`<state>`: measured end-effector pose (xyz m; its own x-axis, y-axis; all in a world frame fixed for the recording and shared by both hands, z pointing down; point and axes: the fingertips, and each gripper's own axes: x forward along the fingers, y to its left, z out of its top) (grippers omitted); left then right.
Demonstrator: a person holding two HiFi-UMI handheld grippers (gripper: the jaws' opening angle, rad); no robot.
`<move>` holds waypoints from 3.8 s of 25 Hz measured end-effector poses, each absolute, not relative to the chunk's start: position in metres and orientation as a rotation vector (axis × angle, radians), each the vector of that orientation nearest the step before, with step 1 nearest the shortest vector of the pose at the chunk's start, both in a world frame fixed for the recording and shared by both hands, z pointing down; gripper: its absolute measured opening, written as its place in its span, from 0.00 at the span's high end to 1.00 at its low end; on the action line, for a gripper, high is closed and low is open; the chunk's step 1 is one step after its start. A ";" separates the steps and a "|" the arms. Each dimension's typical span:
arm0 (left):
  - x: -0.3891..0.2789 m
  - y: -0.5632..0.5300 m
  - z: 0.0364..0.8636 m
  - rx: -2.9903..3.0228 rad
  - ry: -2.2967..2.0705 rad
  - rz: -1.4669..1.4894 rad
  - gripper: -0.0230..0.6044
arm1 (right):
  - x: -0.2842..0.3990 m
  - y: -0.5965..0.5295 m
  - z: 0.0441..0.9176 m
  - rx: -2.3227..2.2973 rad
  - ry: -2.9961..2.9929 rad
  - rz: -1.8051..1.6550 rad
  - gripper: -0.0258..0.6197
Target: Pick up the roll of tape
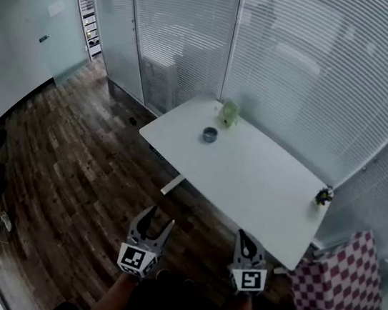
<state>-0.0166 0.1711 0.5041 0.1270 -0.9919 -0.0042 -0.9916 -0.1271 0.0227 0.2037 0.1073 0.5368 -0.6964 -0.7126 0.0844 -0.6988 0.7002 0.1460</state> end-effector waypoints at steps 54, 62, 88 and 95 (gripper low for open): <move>-0.034 0.092 0.525 2.326 -2.051 -0.070 0.59 | 0.188 0.027 0.554 1.175 -2.812 0.027 0.95; -0.049 0.069 0.534 2.295 -2.054 -0.055 0.59 | 0.175 -0.006 0.556 1.174 -2.805 0.033 0.95; -0.133 -0.099 0.518 2.617 -1.763 0.046 0.59 | 0.048 -0.126 0.512 1.309 -2.743 -0.019 0.95; -0.133 -0.121 0.526 2.632 -1.679 0.052 0.59 | 0.046 -0.136 0.513 1.360 -2.700 0.004 0.95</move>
